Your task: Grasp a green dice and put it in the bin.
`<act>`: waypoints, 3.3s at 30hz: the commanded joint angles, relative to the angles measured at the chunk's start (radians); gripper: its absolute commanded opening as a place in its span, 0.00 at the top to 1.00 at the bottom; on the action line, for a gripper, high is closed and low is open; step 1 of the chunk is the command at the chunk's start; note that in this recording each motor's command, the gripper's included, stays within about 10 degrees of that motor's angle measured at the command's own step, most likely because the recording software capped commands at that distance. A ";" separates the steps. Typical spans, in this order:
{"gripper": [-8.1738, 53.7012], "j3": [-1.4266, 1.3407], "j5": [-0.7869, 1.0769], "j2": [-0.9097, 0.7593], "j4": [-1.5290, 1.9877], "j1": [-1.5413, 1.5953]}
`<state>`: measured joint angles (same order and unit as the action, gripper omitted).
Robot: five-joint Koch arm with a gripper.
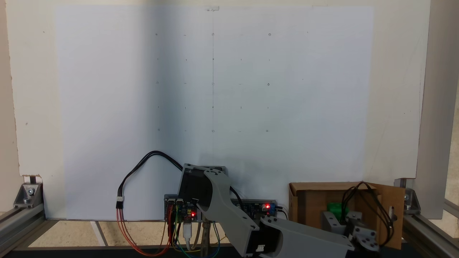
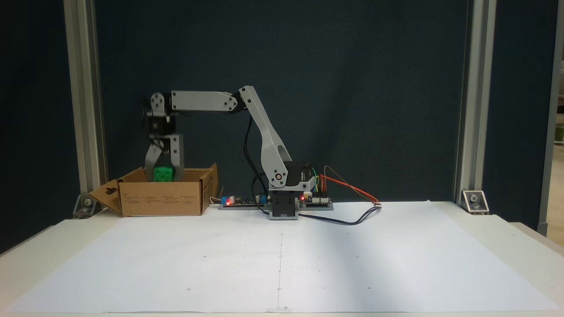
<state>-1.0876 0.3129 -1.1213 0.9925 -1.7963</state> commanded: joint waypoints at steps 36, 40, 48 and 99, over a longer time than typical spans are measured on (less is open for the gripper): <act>0.16 -0.084 -0.376 -0.529 -0.354 0.915; 0.15 -0.258 -0.376 -0.629 -0.413 1.204; 0.15 -0.798 -0.377 -0.877 -0.729 1.647; 0.14 -2.039 -0.367 -1.249 -2.626 1.790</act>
<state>-3.0787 -0.0215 -2.2626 -1.5708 -0.0015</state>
